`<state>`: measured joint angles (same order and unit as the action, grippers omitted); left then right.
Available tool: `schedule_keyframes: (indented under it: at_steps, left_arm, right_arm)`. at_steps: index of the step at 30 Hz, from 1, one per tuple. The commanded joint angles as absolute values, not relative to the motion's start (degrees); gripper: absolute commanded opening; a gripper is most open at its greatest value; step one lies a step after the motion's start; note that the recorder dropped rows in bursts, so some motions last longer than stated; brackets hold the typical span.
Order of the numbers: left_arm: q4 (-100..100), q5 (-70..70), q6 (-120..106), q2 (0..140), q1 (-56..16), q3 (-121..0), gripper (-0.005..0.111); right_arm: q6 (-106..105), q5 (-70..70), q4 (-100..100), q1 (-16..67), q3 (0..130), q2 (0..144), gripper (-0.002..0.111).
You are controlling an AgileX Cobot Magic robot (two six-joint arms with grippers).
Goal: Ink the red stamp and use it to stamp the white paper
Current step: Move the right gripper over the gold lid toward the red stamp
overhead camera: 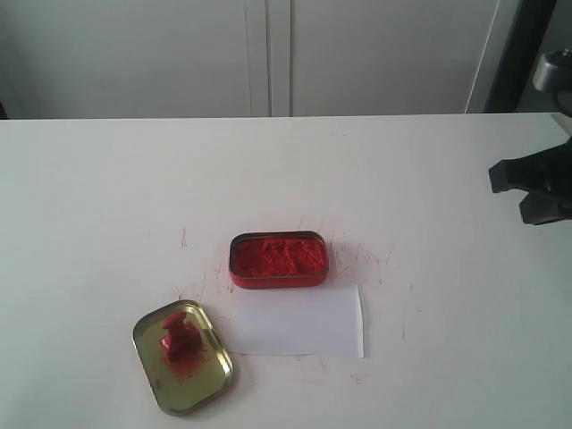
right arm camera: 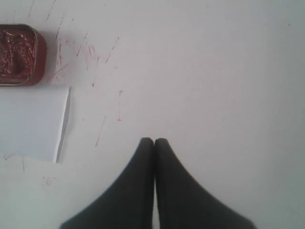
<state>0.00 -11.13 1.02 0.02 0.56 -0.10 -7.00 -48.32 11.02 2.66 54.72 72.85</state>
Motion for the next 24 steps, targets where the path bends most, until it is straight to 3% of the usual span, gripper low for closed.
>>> schedule_keyframes:
  at_steps: [1, 24]
  left_arm:
    - [-0.3, -11.1, 1.2, 0.0, 0.4, 0.0, 0.0]
    - [-0.3, -11.1, 1.2, 0.0, 0.4, 0.0, 0.0]
  right_arm:
    - [-7.7, -49.3, 10.7, 5.0, 57.8, 77.2, 0.0]
    - [-7.7, -56.9, 10.0, 23.2, 76.6, 98.7, 0.0]
